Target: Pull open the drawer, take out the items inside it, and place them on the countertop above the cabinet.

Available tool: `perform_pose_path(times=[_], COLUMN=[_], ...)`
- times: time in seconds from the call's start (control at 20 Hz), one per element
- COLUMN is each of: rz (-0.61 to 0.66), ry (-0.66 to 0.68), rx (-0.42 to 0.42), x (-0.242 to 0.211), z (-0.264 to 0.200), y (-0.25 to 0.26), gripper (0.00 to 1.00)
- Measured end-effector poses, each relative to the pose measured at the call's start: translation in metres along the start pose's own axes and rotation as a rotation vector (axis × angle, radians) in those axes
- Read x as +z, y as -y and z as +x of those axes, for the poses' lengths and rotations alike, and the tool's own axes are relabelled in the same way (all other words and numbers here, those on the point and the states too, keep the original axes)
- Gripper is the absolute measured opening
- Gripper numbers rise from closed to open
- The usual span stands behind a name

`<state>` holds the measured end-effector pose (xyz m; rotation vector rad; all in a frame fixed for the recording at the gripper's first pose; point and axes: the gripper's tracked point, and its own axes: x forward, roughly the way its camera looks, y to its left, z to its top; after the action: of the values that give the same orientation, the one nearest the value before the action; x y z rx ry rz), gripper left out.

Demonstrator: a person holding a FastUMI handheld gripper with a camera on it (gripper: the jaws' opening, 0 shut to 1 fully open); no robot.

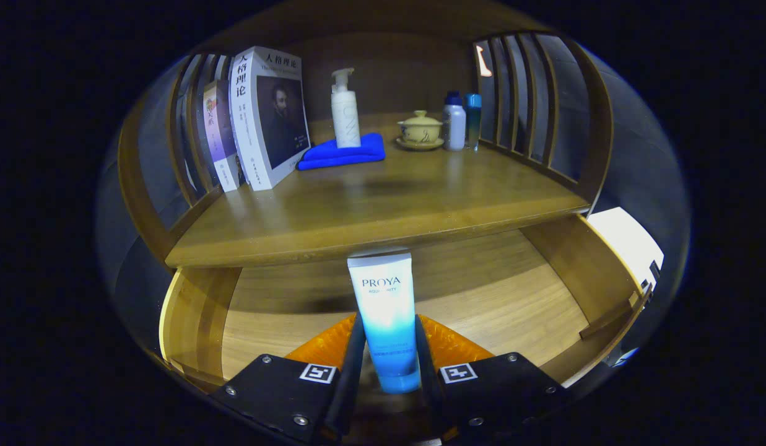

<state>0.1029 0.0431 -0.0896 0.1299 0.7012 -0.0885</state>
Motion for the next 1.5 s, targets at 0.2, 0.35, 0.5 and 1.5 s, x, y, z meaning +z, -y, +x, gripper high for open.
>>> perform_pose_path(times=[0.2,0.35,0.5,1.5], rz=[-0.037,-0.027,-0.018,-0.029], ry=[0.044,0.059,0.064,0.185], rx=[0.013,0.008,0.002,0.037], x=[0.006,0.005,0.005,0.117], z=[-0.008,-0.011,-0.019,-0.018], y=[0.001,0.002,0.004,-0.009], gripper=[0.47,0.47,0.47,0.46])
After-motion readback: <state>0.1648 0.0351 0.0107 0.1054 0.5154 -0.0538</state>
